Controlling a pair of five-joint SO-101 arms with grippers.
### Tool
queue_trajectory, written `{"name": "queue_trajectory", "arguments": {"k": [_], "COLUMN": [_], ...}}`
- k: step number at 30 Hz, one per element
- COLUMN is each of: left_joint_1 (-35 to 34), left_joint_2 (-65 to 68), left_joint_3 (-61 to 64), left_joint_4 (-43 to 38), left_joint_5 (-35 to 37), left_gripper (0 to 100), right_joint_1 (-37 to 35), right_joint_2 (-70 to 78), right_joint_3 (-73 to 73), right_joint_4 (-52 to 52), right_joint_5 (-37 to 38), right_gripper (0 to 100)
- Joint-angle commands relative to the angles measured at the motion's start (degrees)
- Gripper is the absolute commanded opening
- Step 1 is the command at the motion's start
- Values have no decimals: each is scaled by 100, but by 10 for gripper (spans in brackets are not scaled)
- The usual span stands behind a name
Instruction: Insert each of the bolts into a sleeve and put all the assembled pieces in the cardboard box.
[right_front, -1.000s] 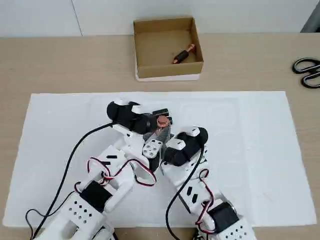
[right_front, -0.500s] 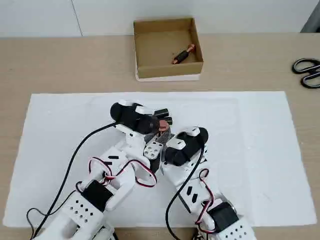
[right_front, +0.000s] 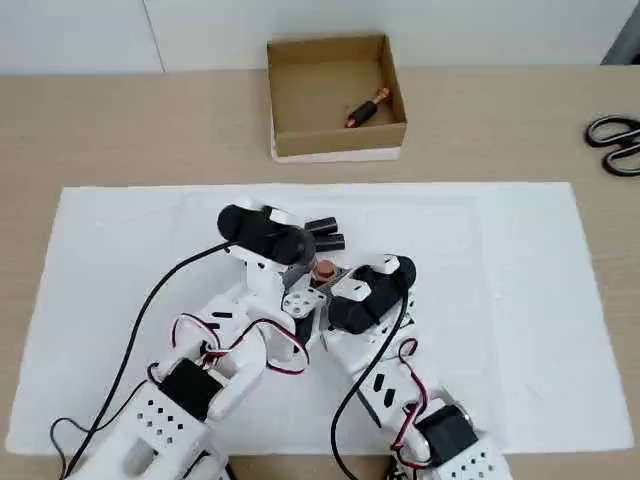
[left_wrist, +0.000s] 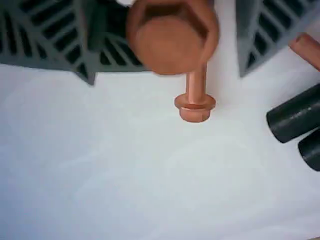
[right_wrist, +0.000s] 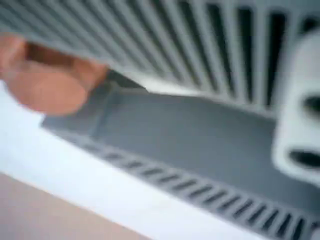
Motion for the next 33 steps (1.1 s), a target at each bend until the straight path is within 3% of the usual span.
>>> {"name": "queue_trajectory", "arguments": {"k": [1, 13, 20, 29, 33], "left_joint_1": [-123, -826, -1697, -3411, -3921], "left_joint_2": [-9, -624, -1134, -1248, -1231], "left_joint_3": [-382, -541, -505, -497, -497], "left_joint_4": [35, 53, 1046, 1380, 1670], "left_joint_5": [44, 44, 44, 44, 35], "left_gripper": [179, 180, 181, 181, 181], "right_joint_1": [-40, -40, 4, 1121, 1727], "right_joint_2": [-92, -92, -57, -92, -92], "right_joint_3": [44, 44, 44, 44, -167], "right_joint_4": [-31, -31, -31, -66, -40], "right_joint_5": [-35, -35, -35, 9, 536], "right_gripper": [3, 3, 3, 3, 3]}}
